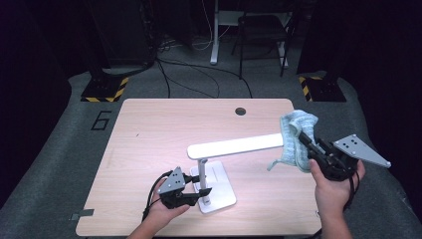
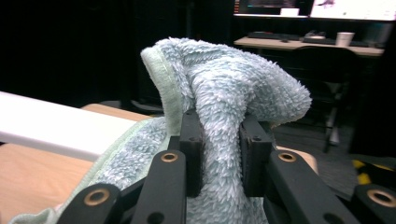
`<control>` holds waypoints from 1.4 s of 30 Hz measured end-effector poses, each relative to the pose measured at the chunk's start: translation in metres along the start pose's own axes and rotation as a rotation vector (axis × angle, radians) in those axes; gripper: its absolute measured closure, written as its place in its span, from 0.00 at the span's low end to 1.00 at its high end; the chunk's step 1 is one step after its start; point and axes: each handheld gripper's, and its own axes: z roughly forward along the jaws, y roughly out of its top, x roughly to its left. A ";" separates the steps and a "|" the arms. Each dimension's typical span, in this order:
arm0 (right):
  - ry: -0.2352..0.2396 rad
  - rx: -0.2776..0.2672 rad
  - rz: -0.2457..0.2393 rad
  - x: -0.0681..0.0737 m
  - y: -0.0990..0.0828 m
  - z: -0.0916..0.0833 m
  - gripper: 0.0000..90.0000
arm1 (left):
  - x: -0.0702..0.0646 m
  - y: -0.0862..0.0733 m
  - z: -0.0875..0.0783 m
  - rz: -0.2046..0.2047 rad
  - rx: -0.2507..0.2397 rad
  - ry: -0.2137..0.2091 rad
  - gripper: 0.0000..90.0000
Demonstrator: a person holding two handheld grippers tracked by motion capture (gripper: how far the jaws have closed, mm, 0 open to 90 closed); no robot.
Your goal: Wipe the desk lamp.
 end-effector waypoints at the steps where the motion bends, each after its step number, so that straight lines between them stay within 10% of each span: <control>1: -0.012 -0.001 0.001 -0.003 0.001 -0.002 0.84 | 0.000 0.000 0.000 0.000 0.000 0.000 0.58; 17: 0.089 -0.029 0.027 0.024 0.001 0.007 0.84 | 0.000 0.000 0.000 -0.011 -0.001 -0.005 0.58; 42: 0.456 -0.091 -0.112 0.161 0.032 0.034 0.84 | 0.002 -0.001 0.001 -0.028 -0.011 -0.004 0.57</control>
